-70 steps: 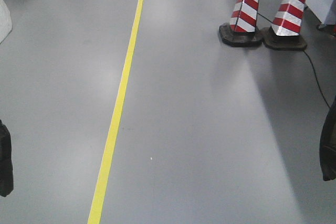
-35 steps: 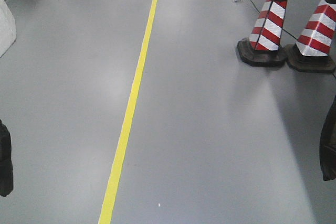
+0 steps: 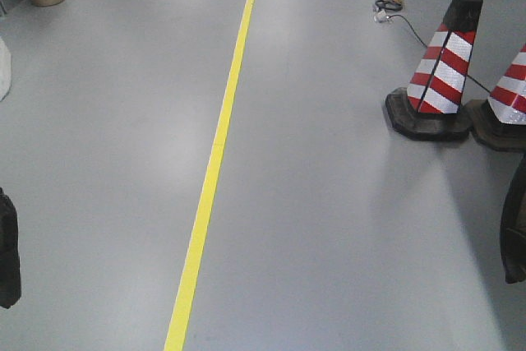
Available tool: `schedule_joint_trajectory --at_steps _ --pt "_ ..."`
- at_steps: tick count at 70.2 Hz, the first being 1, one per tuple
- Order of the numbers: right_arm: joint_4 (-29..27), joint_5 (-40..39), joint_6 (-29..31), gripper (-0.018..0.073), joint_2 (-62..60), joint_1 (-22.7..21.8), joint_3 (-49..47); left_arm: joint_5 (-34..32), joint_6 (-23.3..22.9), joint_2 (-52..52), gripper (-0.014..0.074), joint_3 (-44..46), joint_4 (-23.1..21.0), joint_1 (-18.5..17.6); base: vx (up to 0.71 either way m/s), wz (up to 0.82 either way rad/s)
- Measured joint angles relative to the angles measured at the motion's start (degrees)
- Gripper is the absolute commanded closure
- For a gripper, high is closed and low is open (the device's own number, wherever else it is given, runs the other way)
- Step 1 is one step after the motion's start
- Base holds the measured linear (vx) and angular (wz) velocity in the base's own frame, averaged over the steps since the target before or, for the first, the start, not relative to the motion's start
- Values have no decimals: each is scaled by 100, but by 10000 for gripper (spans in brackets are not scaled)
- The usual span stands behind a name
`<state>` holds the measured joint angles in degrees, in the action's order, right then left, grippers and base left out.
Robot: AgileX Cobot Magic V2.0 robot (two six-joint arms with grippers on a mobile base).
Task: Move and align brake pads A on conveyor
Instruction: 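Drive past the red-white cones toward the conveyor belt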
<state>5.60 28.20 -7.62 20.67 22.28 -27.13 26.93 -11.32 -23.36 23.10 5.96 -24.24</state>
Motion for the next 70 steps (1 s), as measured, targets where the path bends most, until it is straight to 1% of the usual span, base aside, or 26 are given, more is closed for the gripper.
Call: schedule_joint_trajectory --at_steps 70 --pt "0 -6 0 562 0 0 0 0 0 0 443 0 0 0 52 -6"
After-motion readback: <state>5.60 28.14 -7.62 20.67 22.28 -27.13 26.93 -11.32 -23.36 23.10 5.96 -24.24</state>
